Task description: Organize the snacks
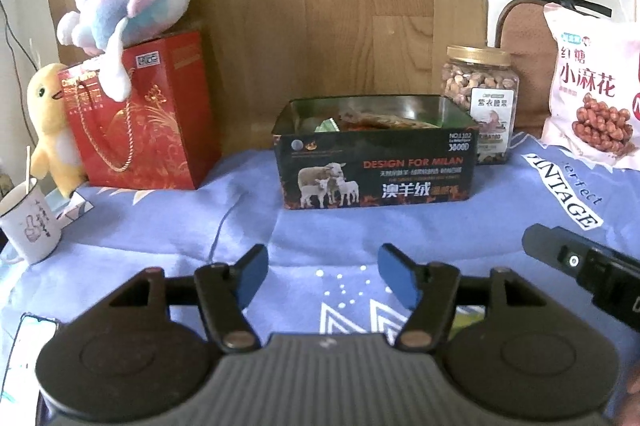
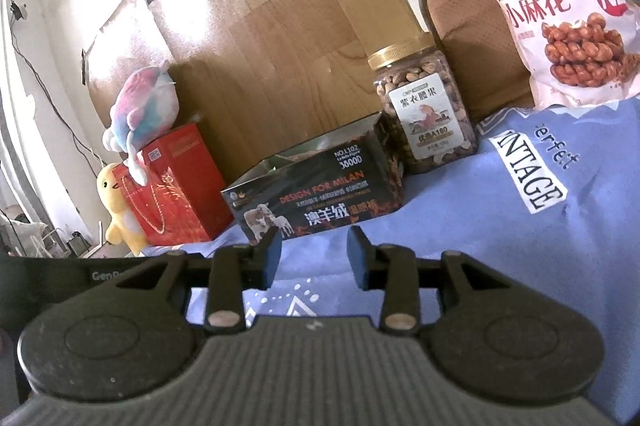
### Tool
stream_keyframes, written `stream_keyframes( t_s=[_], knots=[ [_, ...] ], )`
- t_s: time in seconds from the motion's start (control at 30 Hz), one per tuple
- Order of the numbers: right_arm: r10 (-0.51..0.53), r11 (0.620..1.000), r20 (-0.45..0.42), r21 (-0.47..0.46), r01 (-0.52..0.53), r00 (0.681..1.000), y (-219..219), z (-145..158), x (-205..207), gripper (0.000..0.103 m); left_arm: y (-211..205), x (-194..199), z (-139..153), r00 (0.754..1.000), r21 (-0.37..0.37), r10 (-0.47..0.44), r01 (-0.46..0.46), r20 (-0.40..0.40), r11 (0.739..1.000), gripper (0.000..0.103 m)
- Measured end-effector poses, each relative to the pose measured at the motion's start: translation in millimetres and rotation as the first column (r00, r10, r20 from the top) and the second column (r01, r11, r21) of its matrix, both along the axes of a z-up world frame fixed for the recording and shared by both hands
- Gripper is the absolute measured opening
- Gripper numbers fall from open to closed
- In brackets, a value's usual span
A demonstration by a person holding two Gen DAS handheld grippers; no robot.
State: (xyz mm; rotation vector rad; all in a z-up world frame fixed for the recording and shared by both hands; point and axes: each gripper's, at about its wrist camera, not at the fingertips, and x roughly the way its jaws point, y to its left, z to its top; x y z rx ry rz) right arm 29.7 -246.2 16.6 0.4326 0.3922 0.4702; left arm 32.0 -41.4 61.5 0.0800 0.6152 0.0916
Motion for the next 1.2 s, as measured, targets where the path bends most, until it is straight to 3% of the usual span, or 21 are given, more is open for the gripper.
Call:
stream_keyframes(
  t_s=[0.1,0.23,0.87,0.93,1.2],
  knots=[
    [0.005,1.0,0.0,-0.002,-0.005,1.0,0.5,-0.4,-0.8,0.041,0.8,-1.1,-1.9,1.0,0.01,0.009,-0.009,-0.002,1.0,0.065],
    [0.008,1.0,0.0,-0.001,-0.008,1.0,0.6,-0.4,-1.3,0.041,1.2,-3.2,-3.3,1.0,0.022,0.016,-0.016,0.009,1.0,0.082],
    [0.01,1.0,-0.017,0.019,-0.01,1.0,-0.5,-2.2,0.2,0.047,-1.0,0.7,-10.9,1.0,0.052,0.016,-0.016,0.0,0.999,0.093],
    [0.01,1.0,-0.019,0.021,-0.009,1.0,-0.6,-2.3,0.4,0.047,-1.9,0.5,-11.4,1.0,0.046,0.004,-0.003,-0.009,0.999,0.1],
    [-0.011,0.999,-0.029,0.034,0.012,1.0,-3.4,-2.7,1.2,0.047,-11.3,-4.4,-8.1,0.999,0.028,-0.053,0.053,-0.012,0.998,0.103]
  ],
)
